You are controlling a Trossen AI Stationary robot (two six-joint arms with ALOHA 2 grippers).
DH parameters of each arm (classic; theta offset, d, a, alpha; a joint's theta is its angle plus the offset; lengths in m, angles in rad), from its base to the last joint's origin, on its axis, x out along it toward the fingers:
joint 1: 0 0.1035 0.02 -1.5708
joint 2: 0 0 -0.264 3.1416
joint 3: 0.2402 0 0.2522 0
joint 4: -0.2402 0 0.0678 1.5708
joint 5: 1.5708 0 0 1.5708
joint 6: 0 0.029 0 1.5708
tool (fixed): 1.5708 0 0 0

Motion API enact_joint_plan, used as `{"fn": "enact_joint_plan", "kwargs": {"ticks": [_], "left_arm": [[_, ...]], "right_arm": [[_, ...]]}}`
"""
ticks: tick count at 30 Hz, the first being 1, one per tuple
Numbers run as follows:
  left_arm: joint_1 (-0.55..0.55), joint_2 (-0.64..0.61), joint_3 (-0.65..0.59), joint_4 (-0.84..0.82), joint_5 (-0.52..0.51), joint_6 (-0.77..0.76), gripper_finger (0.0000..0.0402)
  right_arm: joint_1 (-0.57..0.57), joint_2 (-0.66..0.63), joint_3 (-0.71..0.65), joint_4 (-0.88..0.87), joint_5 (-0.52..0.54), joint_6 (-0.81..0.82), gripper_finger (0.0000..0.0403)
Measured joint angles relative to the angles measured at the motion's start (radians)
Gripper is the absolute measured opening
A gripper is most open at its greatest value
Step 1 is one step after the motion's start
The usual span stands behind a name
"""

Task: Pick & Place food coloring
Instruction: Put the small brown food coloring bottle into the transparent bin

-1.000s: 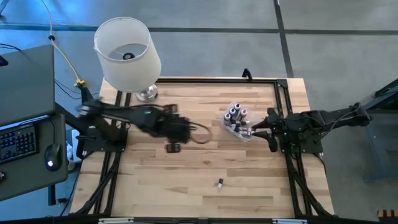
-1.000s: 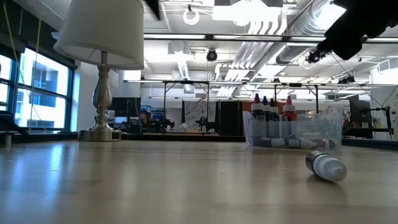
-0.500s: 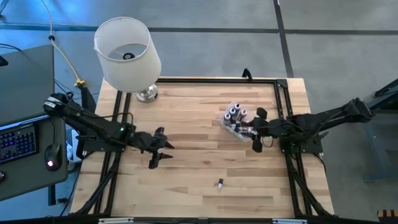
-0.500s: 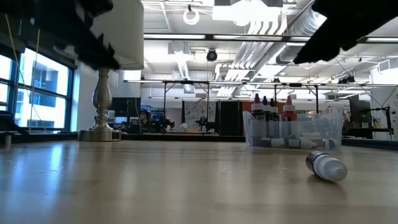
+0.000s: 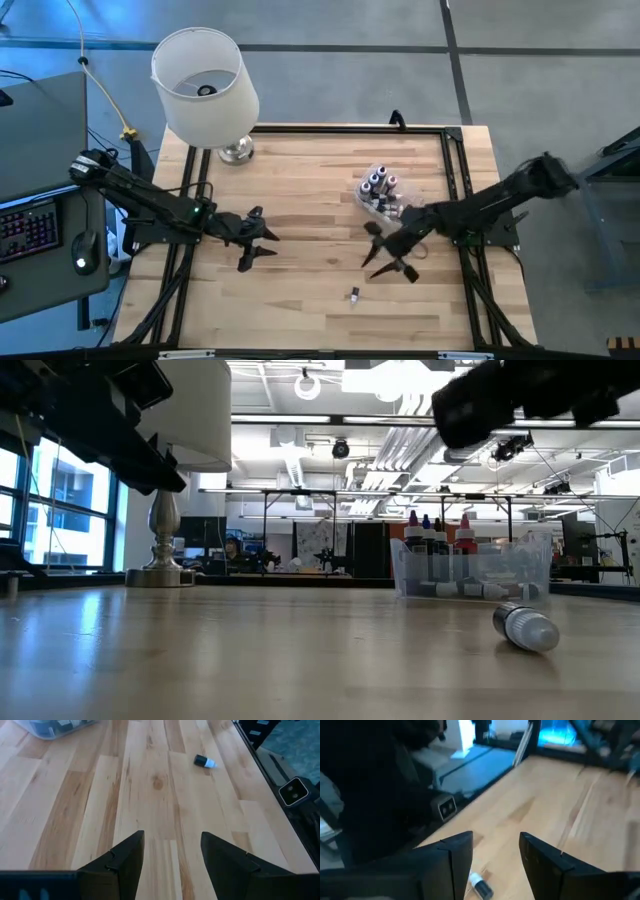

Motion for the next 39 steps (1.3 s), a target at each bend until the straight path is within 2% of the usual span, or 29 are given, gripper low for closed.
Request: {"fn": "enact_joint_plan", "kwargs": {"ticks": [6, 11, 14, 19, 22, 25, 27, 35, 39], "left_arm": [[0.0, 0.0, 0.0, 0.004, -0.01, -0.001, 0.0195], [0.0, 0.0, 0.0, 0.017, -0.011, -0.003, 0.0195], [0.0, 0.0, 0.0, 0.042, -0.011, -0.003, 0.0195], [0.0, 0.0, 0.0, 0.049, -0.012, -0.004, 0.0195], [0.0, 0.0, 0.0, 0.049, -0.011, -0.017, 0.0195], [0.0, 0.001, 0.0, 0.049, -0.01, -0.027, 0.0195], [0.0, 0.001, 0.0, 0.048, -0.006, -0.027, 0.0195], [0.0, 0.001, 0.0, 0.048, 0.0, -0.029, 0.0195], [0.0, 0.001, 0.0, 0.046, 0.015, -0.029, 0.0195]], "right_arm": [[0.036, 0.256, 0.003, 0.115, -0.001, 0.003, 0.0156], [0.05, 0.375, 0.07, 0.14, -0.007, -0.029, 0.0156], [0.059, 0.419, 0.131, 0.058, -0.008, -0.043, 0.0156], [0.088, 0.49, 0.21, -0.125, -0.011, -0.179, 0.0156], [0.111, 0.53, 0.237, -0.123, -0.015, -0.251, 0.0156], [0.124, 0.569, 0.254, -0.121, 0.024, -0.28, 0.0156], [0.124, 0.597, 0.264, -0.124, 0.058, -0.284, 0.0156], [0.118, 0.671, 0.284, -0.108, 0.051, -0.287, 0.0155], [0.118, 0.673, 0.284, -0.107, 0.058, -0.268, 0.0138]]}}
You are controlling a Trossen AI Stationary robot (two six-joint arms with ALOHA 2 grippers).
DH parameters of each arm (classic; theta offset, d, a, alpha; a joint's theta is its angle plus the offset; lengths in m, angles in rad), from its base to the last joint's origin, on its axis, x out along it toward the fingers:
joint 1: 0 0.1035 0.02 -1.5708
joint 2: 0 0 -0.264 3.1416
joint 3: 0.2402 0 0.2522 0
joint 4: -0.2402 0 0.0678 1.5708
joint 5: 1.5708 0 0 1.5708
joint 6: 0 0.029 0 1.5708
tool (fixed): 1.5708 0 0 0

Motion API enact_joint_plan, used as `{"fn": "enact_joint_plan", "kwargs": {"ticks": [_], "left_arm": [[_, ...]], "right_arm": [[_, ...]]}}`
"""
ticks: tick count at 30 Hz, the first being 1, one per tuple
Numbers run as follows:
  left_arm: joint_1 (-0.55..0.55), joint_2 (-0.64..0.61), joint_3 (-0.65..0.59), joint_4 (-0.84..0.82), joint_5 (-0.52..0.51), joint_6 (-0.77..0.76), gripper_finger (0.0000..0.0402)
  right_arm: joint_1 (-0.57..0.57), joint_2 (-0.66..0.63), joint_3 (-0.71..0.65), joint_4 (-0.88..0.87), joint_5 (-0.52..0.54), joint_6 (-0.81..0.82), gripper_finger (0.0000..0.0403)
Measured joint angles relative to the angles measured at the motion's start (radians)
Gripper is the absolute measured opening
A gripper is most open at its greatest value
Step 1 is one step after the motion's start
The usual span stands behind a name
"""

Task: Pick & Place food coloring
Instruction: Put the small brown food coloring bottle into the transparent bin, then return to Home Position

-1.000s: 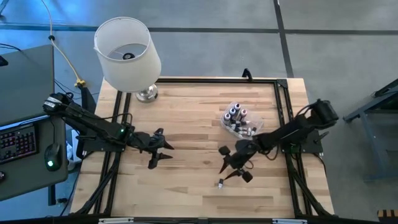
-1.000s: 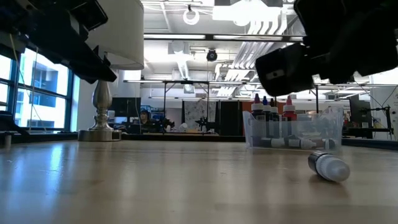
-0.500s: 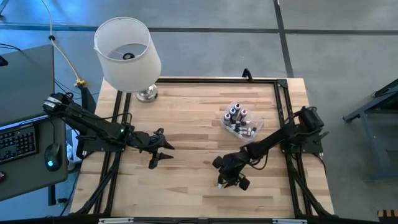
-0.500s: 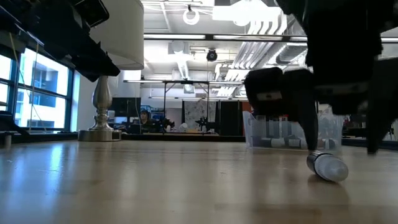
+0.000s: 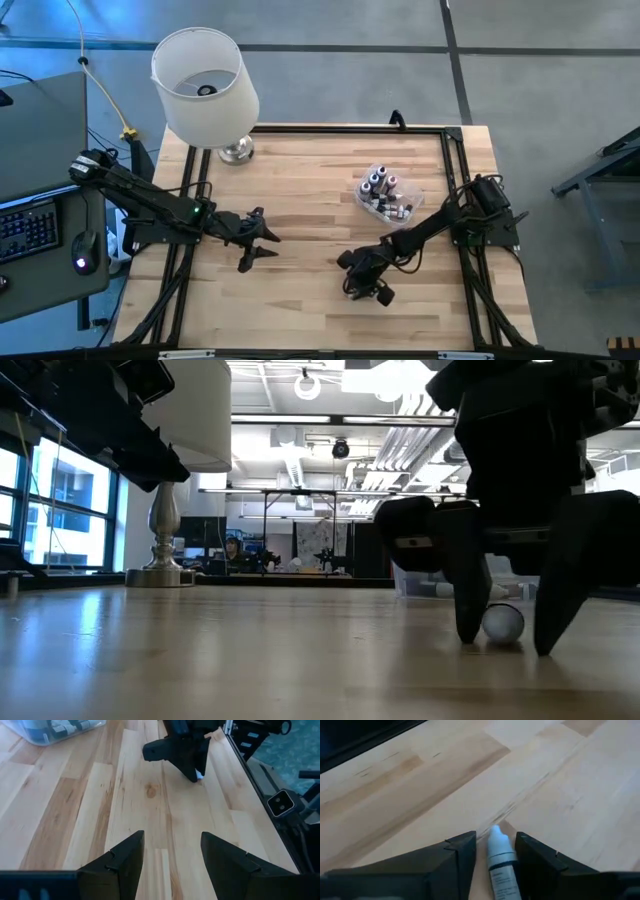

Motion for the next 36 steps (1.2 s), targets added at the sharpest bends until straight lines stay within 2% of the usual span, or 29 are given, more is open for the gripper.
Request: {"fn": "enact_joint_plan", "kwargs": {"ticks": [7, 11, 15, 17, 19, 22, 24, 26, 29, 33, 36], "left_arm": [[0.0, 0.0, 0.0, -0.001, 0.001, 0.002, 0.0195], [0.0, 0.0, 0.0, -0.004, 0.001, 0.003, 0.0195], [0.0, 0.0, 0.0, -0.008, 0.002, 0.003, 0.0195], [0.0, 0.0, 0.0, -0.008, 0.003, 0.003, 0.0195], [0.0, 0.0, 0.0, -0.008, 0.004, 0.003, 0.0195], [0.0, 0.0, 0.0, -0.008, 0.004, 0.002, 0.0195], [0.0, 0.0, 0.0, -0.007, 0.004, 0.0, 0.0195], [0.0, 0.0, 0.0, -0.006, 0.0, 0.0, 0.0195], [0.0, 0.0, 0.0, 0.0, -0.026, 0.0, 0.0195], [0.0, 0.0, 0.0, -0.004, -0.071, 0.003, 0.0195], [0.0, 0.0, 0.0, -0.004, -0.07, 0.003, 0.0195]], "right_arm": [[-0.011, -0.002, -0.001, -0.004, 0.031, 0.015, 0.0066], [-0.015, -0.039, -0.006, 0.021, 0.105, 0.012, 0.0065], [-0.023, -0.184, -0.004, 0.033, 0.32, -0.064, 0.0068], [-0.023, -0.281, -0.002, -0.053, 0.444, -0.113, 0.0073], [-0.028, -0.376, -0.004, -0.192, 0.617, -0.113, 0.0073], [-0.046, -0.522, -0.004, -0.423, 0.923, 0.001, 0.0066], [-0.062, -0.605, -0.014, -0.596, 1.053, 0.153, 0.0065], [-0.088, -0.671, -0.043, -0.731, 1.062, 0.338, 0.0067], [-0.138, -0.751, -0.109, -0.843, 0.979, 0.581, 0.008], [-0.175, -0.797, -0.207, -0.817, 0.901, 0.644, 0.0098], [-0.201, -0.807, -0.242, -0.803, 0.9, 0.641, 0.0116]]}}
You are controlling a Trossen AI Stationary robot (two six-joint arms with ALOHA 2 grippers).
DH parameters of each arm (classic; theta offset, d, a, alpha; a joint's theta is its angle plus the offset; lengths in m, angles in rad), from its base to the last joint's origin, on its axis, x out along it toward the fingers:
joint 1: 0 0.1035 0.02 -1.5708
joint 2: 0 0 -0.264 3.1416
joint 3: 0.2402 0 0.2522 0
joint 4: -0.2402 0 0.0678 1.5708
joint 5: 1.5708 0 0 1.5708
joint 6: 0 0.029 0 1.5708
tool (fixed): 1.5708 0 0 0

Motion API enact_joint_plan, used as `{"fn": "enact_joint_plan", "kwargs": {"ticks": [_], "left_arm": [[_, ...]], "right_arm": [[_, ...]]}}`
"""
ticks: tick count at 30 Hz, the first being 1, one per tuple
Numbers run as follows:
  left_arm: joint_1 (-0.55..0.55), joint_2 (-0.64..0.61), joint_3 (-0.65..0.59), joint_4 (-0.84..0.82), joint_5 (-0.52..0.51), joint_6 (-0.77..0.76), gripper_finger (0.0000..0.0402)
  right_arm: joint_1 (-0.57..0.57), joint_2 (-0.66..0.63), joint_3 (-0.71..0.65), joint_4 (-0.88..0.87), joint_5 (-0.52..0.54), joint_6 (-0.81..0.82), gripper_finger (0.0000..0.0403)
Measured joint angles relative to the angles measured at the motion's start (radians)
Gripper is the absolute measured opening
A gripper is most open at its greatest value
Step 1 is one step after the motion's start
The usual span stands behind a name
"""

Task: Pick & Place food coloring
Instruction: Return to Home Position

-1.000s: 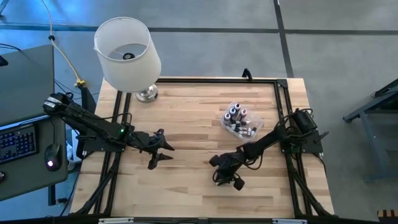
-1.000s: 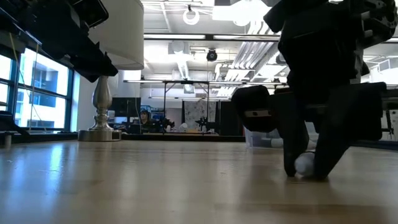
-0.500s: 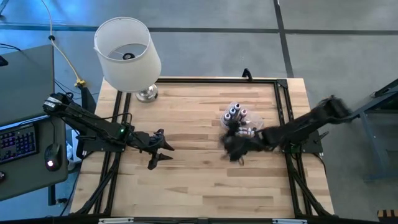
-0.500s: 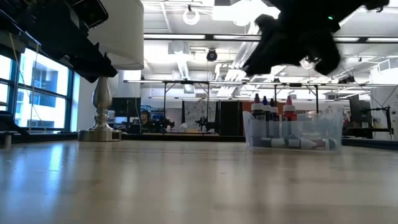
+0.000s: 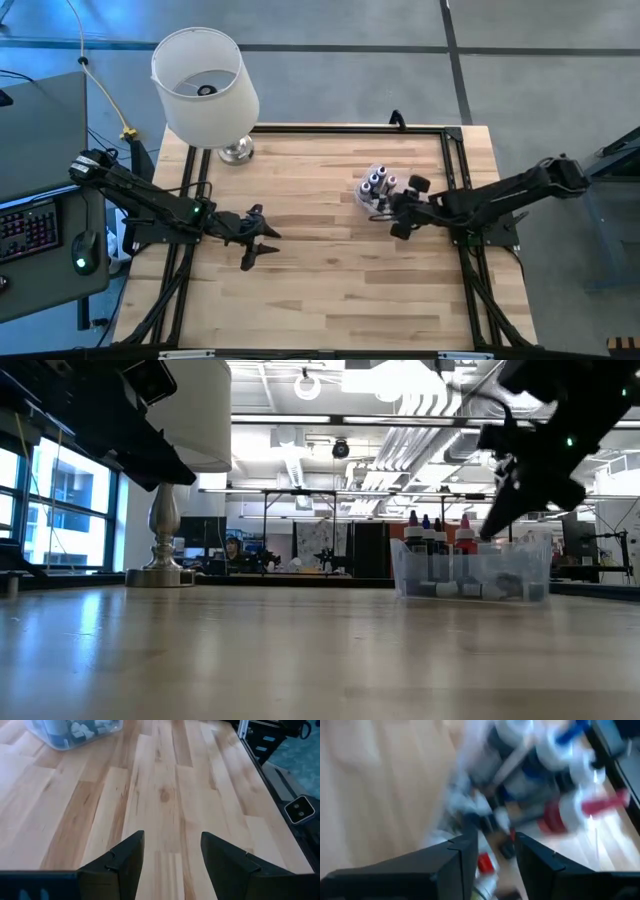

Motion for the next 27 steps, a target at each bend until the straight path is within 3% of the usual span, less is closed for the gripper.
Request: {"fn": "enact_joint_plan", "kwargs": {"ticks": [5, 9, 17, 23, 27], "left_arm": [[0.0, 0.0, 0.0, -0.002, 0.001, -0.006, 0.0195], [0.0, -0.047, 0.028, -0.068, -0.025, -0.036, 0.0195], [0.0, -0.296, 0.267, -0.546, -0.127, -0.021, 0.0195], [0.0, -0.517, 0.365, -0.805, -0.263, 0.051, 0.0195], [0.0, -0.688, 0.343, -0.936, -0.319, 0.053, 0.0195]], "right_arm": [[-0.044, 0.001, -0.022, -0.021, 0.023, -0.01, 0.0149], [-0.051, 0.002, 0.067, -0.021, -0.002, -0.1, 0.0163], [-0.049, 0.001, 0.409, -0.049, -0.104, -0.532, 0.0165], [-0.05, -0.007, 0.555, -0.106, -0.189, -0.488, 0.0165], [-0.09, -0.083, 0.525, -0.117, -0.314, -0.414, 0.0165]]}}
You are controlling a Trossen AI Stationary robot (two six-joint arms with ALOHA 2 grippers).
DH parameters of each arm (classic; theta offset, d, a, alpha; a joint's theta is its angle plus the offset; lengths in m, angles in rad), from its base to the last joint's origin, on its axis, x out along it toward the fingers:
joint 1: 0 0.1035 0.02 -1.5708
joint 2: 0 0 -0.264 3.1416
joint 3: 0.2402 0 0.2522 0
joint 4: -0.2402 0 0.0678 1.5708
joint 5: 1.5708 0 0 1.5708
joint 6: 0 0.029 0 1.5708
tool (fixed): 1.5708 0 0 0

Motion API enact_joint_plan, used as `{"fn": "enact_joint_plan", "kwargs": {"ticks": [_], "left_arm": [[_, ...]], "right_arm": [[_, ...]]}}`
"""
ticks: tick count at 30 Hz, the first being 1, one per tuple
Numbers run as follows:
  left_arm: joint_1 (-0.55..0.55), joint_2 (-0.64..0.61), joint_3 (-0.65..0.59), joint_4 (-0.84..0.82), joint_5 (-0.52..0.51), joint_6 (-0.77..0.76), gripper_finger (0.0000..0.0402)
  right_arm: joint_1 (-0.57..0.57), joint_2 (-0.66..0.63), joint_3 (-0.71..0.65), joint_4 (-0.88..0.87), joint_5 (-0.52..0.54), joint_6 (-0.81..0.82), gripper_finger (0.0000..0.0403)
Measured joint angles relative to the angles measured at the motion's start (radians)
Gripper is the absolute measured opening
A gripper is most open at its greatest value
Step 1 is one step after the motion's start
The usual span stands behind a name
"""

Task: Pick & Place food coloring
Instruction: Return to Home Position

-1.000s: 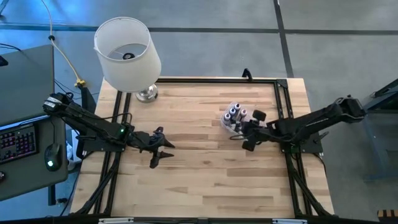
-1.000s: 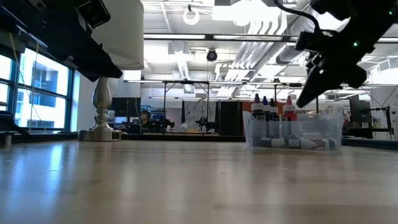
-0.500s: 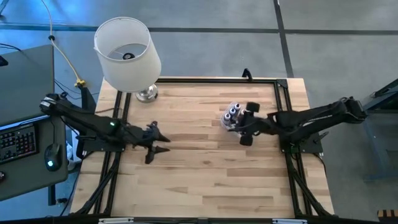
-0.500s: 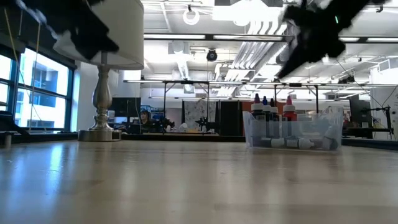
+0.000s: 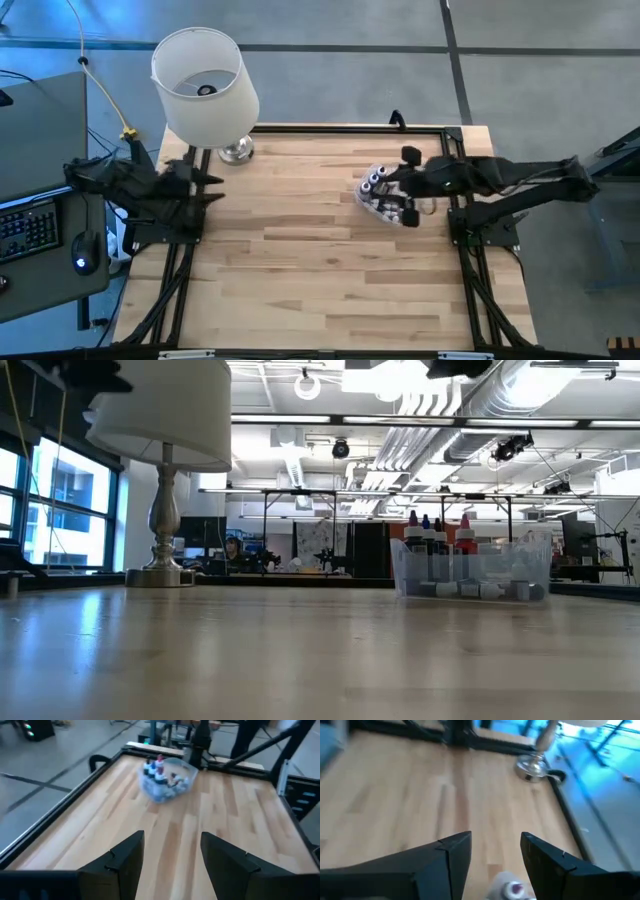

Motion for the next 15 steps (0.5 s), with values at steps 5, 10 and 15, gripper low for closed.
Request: {"fn": "enact_joint_plan", "kwargs": {"ticks": [5, 10, 15], "left_arm": [[0.0, -0.21, -0.131, 0.03, -0.055, 0.001, 0.0195], [0.0, -0.327, -0.275, 0.083, -0.15, 0.002, 0.0195], [0.0, -0.3, -0.373, 0.22, -0.223, -0.047, 0.0195]], "right_arm": [[-0.071, -0.2, -0.242, 0.273, -0.165, 0.007, 0.0165], [-0.14, -0.434, -0.528, 0.541, -0.171, 0.057, 0.0165], [-0.173, -0.649, -0.745, 0.671, -0.186, 0.104, 0.0165]]}}
